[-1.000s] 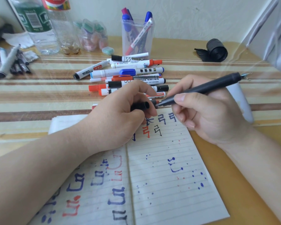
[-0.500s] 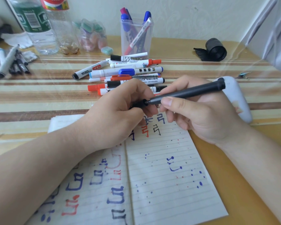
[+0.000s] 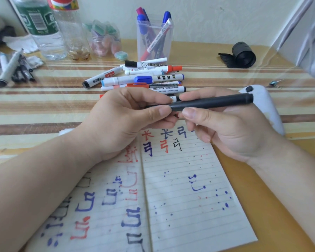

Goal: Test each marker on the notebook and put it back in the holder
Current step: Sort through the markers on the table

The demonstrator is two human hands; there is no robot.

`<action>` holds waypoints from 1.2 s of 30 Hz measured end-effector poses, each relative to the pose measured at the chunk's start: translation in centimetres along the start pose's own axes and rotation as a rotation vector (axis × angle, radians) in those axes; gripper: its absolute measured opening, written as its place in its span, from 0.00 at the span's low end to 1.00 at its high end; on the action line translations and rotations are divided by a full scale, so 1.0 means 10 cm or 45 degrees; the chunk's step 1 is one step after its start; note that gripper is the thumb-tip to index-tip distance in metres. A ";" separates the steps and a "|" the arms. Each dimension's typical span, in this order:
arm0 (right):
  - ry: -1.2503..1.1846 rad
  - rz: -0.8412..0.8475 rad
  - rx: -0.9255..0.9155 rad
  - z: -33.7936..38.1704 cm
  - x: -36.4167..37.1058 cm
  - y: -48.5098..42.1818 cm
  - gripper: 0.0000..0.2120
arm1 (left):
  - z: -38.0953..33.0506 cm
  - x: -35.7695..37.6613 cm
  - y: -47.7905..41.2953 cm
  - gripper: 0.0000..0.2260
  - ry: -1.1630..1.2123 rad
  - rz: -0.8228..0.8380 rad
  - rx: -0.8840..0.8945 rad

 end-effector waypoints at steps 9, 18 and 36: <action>0.016 0.128 0.047 -0.04 0.05 -0.01 0.12 | -0.02 0.06 0.00 0.03 -0.068 0.108 -0.009; 0.233 -0.026 -0.126 0.08 -0.02 0.03 0.03 | -0.05 0.00 0.01 0.11 0.052 -0.130 -0.018; -0.041 0.081 -0.025 0.16 0.28 0.04 0.10 | -0.35 0.06 0.00 0.20 -0.295 -0.194 0.146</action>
Point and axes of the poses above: each hand's wrist, its own y-axis away from the middle knuckle, its own x-axis out of the palm, z = x × y, the point moved 6 cm from there along -y, towards the middle knuckle, and after that the axes turned 12 degrees about x, right-handed, at the moved point
